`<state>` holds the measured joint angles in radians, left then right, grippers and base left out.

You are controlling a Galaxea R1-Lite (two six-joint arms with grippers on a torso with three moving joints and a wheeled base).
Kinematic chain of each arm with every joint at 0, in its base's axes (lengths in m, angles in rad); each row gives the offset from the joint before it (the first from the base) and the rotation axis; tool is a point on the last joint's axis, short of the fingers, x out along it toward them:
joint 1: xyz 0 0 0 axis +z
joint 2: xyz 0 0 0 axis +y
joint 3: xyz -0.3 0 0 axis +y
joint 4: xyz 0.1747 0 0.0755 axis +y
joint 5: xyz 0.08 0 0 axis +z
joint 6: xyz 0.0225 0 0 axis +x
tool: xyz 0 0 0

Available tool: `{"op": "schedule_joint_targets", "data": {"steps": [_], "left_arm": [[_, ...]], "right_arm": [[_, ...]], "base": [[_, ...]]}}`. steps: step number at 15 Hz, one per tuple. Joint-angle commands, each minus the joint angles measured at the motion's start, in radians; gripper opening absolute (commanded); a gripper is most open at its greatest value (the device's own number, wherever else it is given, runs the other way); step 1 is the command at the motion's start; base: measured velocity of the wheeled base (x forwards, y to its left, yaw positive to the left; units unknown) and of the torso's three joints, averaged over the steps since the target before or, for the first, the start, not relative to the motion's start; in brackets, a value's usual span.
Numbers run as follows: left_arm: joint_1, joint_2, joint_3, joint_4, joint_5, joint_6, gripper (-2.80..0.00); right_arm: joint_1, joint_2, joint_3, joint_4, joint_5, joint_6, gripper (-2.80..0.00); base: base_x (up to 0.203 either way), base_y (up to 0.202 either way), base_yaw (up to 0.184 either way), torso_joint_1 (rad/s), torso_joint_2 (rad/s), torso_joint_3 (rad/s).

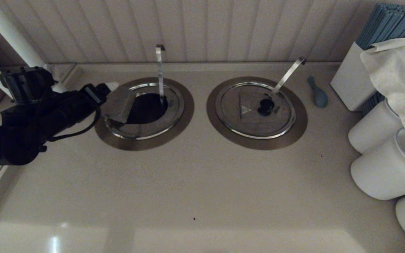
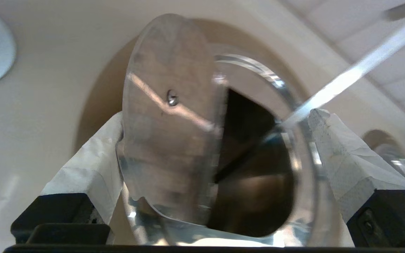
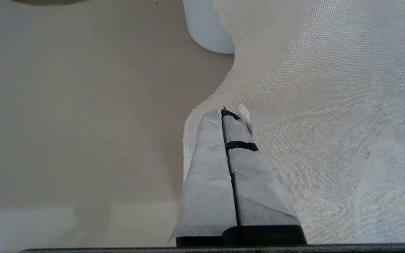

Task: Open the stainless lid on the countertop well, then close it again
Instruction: Close the lid

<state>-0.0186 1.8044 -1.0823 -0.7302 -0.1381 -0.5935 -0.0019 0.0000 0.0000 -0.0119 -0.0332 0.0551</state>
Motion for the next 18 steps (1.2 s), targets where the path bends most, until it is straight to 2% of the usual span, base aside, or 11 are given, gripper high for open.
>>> {"op": "schedule_joint_targets", "data": {"steps": [1,7,13,18], "left_arm": [[-0.016,-0.034,0.002,-0.005,0.000,-0.004,0.00],[-0.104,-0.124,0.034,0.004,-0.001,-0.058,0.00],[-0.279,-0.119,0.162,-0.003,0.003,-0.052,0.00],[-0.293,-0.169,0.172,-0.003,0.012,-0.042,0.00]], "right_arm": [[0.000,0.002,0.000,0.000,-0.001,0.000,-2.80],[0.000,0.001,0.000,0.000,-0.001,0.000,-2.80],[0.000,0.001,0.000,0.000,-0.001,0.000,-2.80],[0.000,0.002,0.000,0.000,-0.001,0.000,-2.80]], "base": [[0.000,0.000,0.000,0.000,0.00,0.000],[0.000,0.000,0.000,0.000,0.00,0.000],[0.000,0.000,0.000,0.000,0.00,0.000],[0.000,0.000,0.000,0.000,0.00,0.000]]}}
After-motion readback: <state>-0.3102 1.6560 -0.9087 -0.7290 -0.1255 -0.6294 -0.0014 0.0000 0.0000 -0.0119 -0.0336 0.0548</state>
